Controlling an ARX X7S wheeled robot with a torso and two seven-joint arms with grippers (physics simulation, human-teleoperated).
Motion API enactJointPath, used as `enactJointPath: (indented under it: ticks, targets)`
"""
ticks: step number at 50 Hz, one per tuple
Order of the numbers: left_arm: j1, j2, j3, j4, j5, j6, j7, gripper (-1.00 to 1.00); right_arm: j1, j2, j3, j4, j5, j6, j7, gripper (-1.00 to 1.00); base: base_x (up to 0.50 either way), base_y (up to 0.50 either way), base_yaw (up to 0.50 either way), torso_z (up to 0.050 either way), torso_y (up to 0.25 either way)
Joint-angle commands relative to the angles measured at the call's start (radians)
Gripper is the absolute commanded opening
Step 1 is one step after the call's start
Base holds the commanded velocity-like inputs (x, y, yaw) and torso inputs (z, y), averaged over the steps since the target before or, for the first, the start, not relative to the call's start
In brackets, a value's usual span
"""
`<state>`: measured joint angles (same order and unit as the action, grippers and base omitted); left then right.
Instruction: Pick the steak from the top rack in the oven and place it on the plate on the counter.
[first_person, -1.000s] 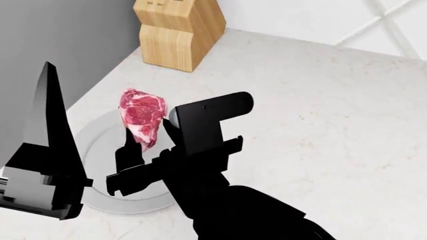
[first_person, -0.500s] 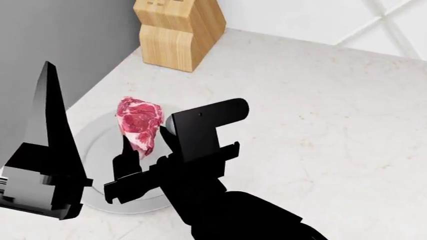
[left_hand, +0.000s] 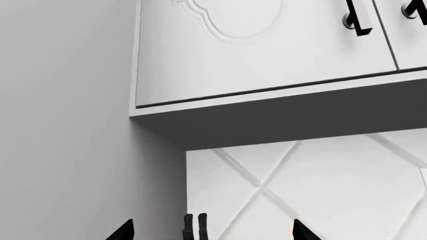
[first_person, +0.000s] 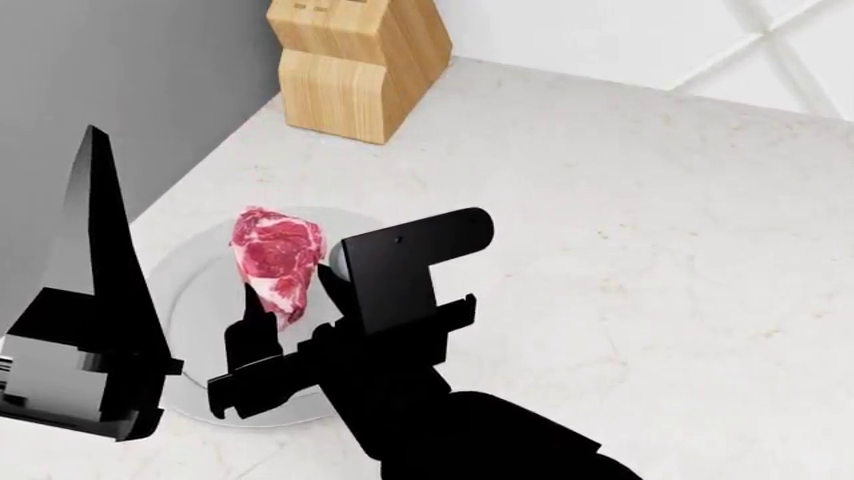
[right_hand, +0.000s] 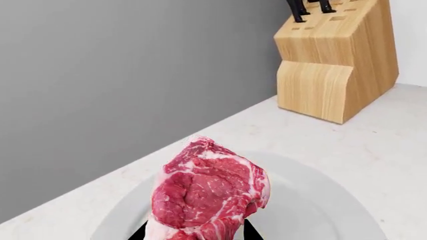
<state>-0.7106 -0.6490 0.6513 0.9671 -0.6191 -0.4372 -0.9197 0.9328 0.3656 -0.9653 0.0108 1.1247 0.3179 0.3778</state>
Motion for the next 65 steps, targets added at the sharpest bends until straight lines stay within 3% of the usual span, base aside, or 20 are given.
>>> enactJointPath:
  ticks: [1, 36, 37, 65]
  targets:
    - [-0.002, -0.002, 0.004, 0.002, -0.001, 0.0, -0.005, 1.0, -0.001, 0.0, 0.007, -0.005, -0.024, 0.0, -0.008, -1.0, 0.0, 0.0, 0.0, 0.0, 0.0]
    - [-0.013, -0.009, 0.012, 0.001, -0.008, 0.004, -0.013, 1.0, 0.005, -0.006, -0.006, 0.012, -0.017, 0.026, 0.002, -1.0, 0.0, 0.0, 0.0, 0.0, 0.001]
    - [-0.013, -0.009, 0.015, 0.002, -0.005, 0.004, -0.012, 1.0, 0.007, -0.005, -0.005, 0.013, -0.014, 0.028, 0.002, 1.0, 0.0, 0.0, 0.0, 0.0, 0.0]
    - [-0.031, -0.012, 0.018, 0.008, -0.02, -0.004, -0.025, 1.0, 0.046, 0.028, 0.008, -0.081, -0.046, 0.015, 0.027, 1.0, 0.0, 0.0, 0.0, 0.0, 0.0]
